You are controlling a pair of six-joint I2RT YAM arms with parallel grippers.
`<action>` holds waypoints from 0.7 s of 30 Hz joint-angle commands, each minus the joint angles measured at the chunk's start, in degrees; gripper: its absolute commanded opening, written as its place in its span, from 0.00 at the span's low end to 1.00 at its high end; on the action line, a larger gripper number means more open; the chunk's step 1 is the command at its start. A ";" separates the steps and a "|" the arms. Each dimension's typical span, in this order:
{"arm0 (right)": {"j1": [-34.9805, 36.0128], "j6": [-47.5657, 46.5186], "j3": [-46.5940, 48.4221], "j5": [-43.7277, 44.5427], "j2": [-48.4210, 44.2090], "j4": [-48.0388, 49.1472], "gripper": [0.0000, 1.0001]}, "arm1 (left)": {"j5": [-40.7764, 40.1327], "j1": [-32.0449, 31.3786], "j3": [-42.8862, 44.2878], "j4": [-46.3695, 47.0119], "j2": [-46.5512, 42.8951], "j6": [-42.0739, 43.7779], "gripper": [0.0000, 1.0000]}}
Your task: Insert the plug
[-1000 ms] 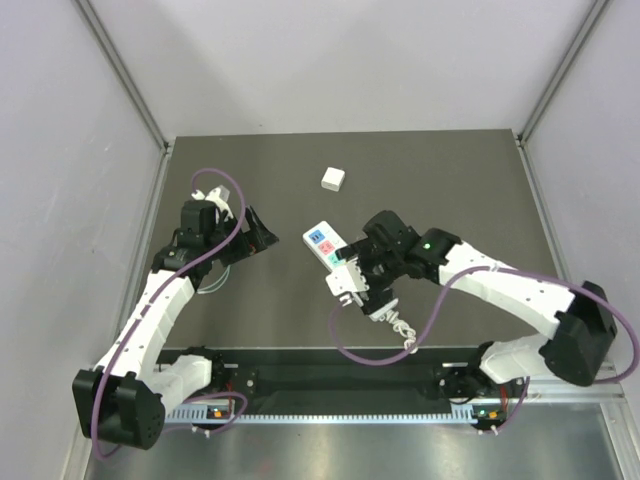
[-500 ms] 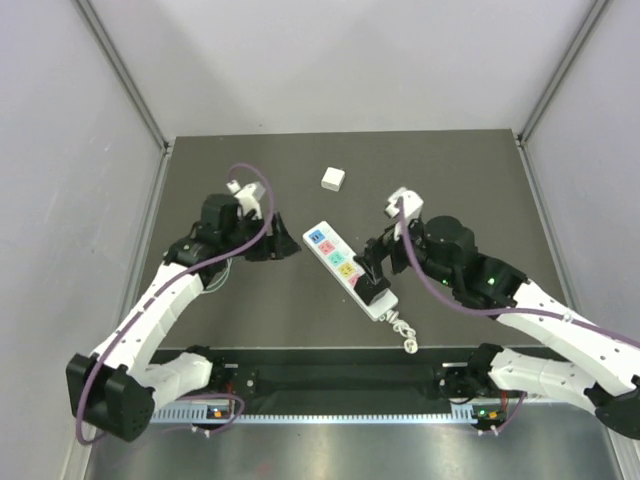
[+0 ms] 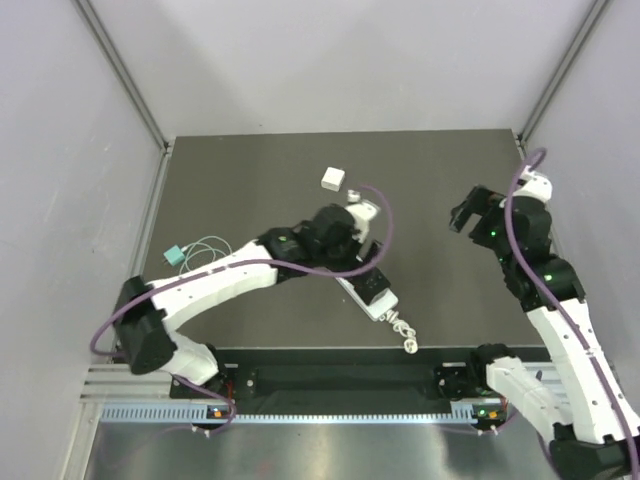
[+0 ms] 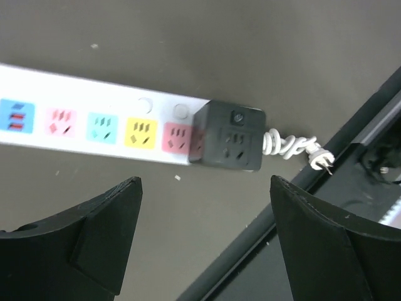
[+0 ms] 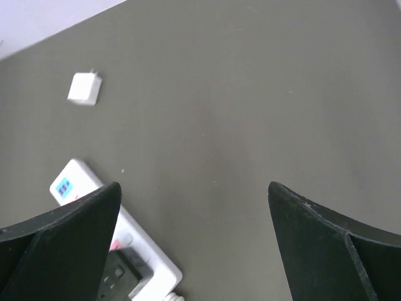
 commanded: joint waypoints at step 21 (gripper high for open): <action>-22.05 -4.04 1.49 -27.37 1.20 0.53 1.00 | -16.25 -10.75 15.32 -7.24 25.07 8.69 0.74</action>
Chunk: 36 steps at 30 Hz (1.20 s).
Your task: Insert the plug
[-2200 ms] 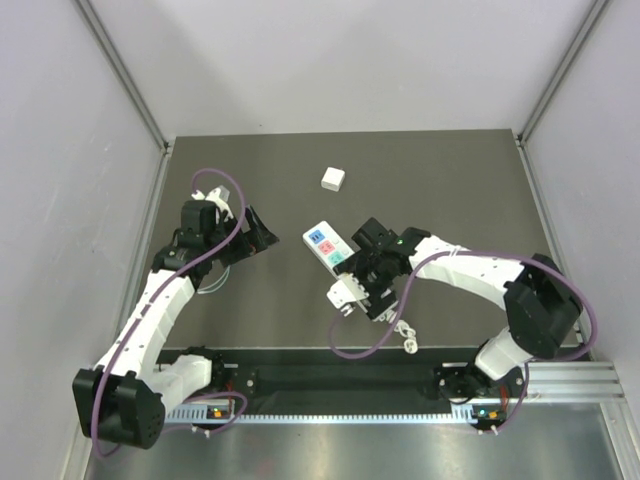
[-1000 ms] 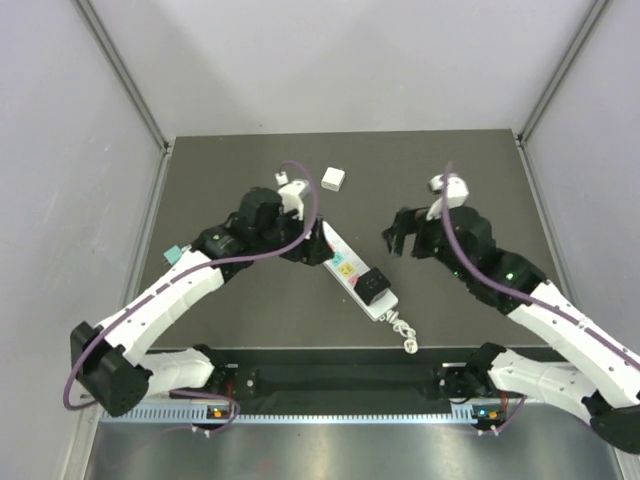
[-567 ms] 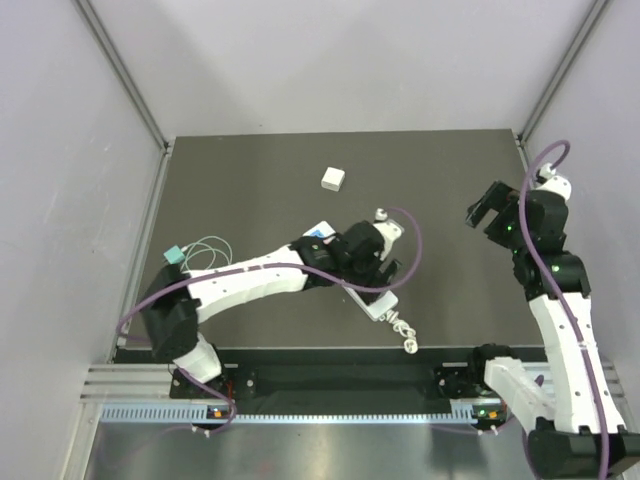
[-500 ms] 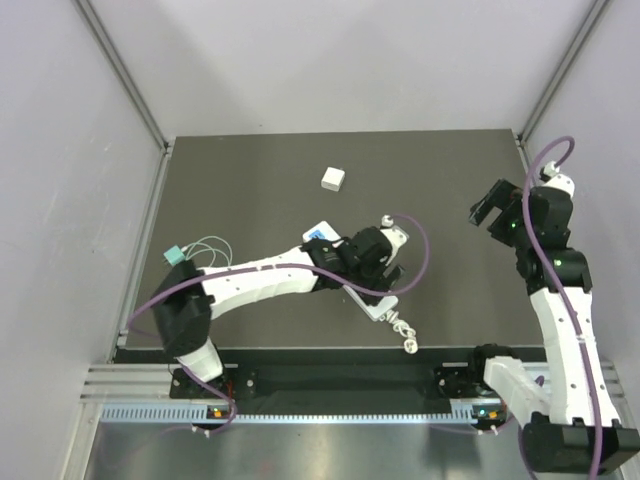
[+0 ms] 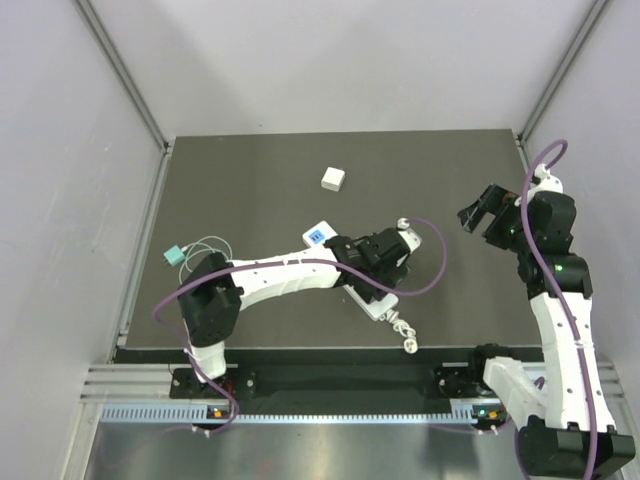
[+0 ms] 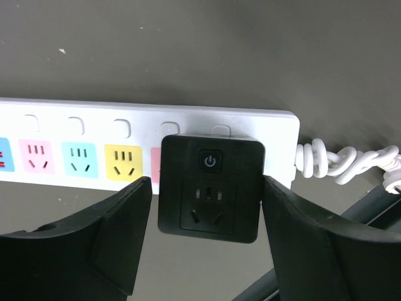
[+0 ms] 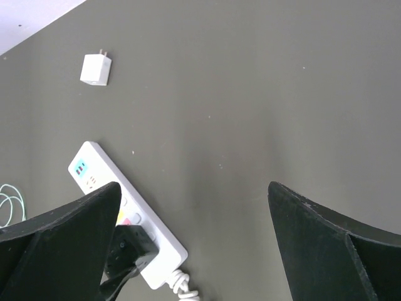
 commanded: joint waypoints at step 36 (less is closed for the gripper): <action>-0.54 -1.86 1.80 0.98 -2.00 2.21 1.00 | 1.26 -2.37 -21.25 15.67 -0.64 -10.67 0.22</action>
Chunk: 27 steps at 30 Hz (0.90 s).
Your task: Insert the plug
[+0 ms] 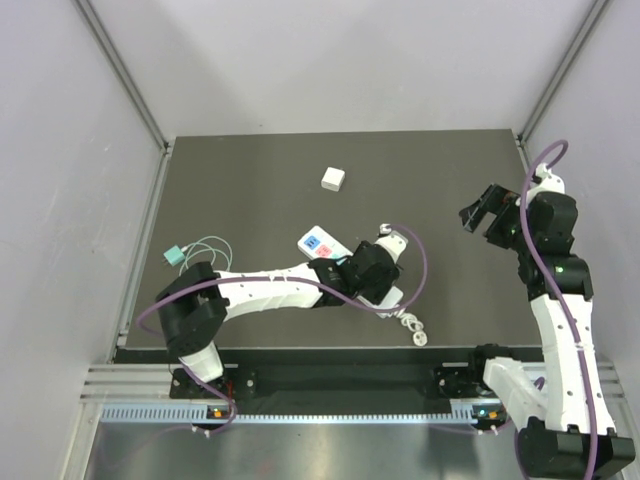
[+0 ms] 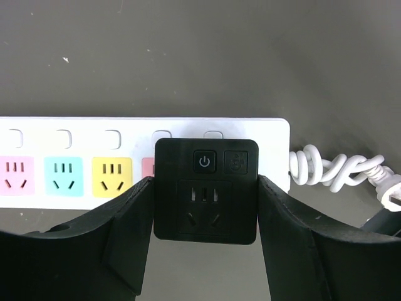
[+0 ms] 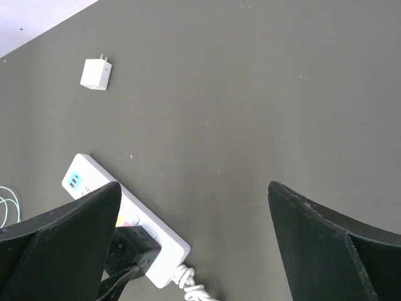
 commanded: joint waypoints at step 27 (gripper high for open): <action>-0.54 -2.48 4.07 0.69 -1.93 0.02 1.00 | -2.08 -1.81 20.68 -24.38 3.41 -4.29 0.81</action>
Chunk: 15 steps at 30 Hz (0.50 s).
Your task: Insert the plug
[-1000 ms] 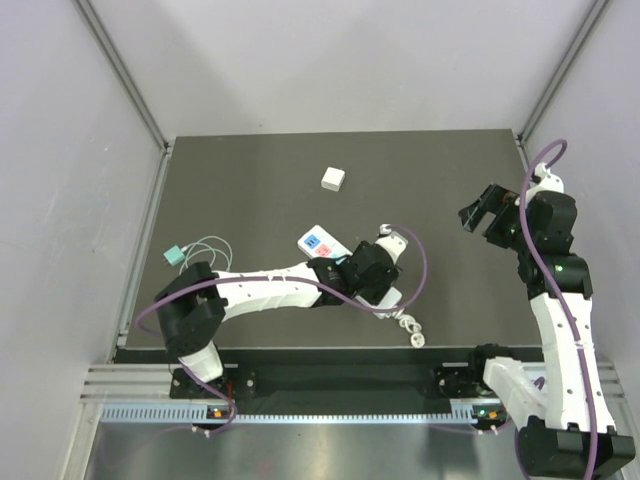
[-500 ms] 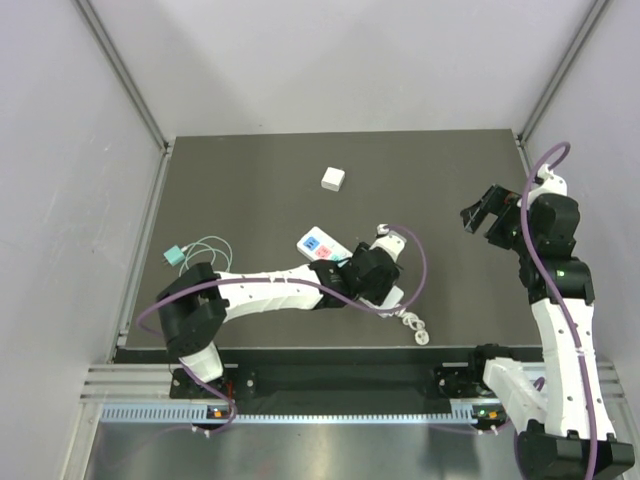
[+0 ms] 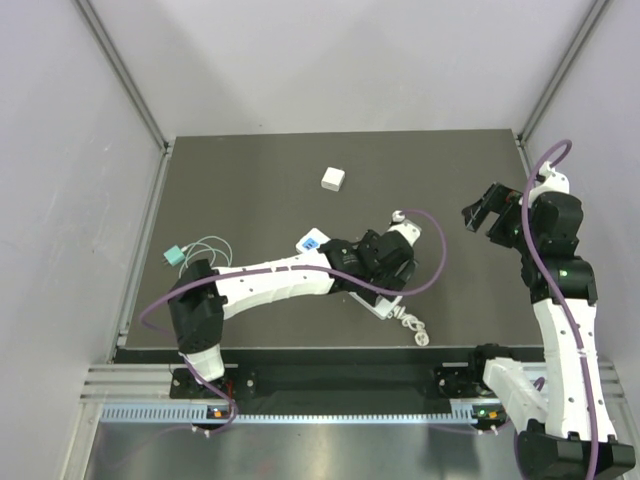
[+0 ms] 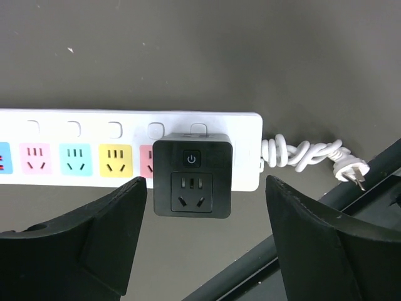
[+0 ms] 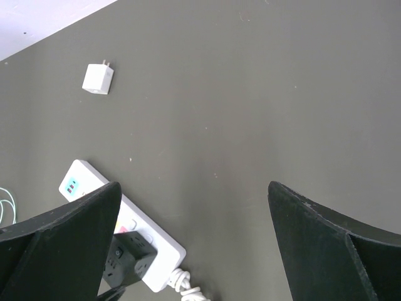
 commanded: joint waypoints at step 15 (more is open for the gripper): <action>-0.54 -1.20 2.25 -0.78 -2.18 0.91 1.00 | -0.16 0.82 -6.26 3.33 -2.07 -2.20 0.06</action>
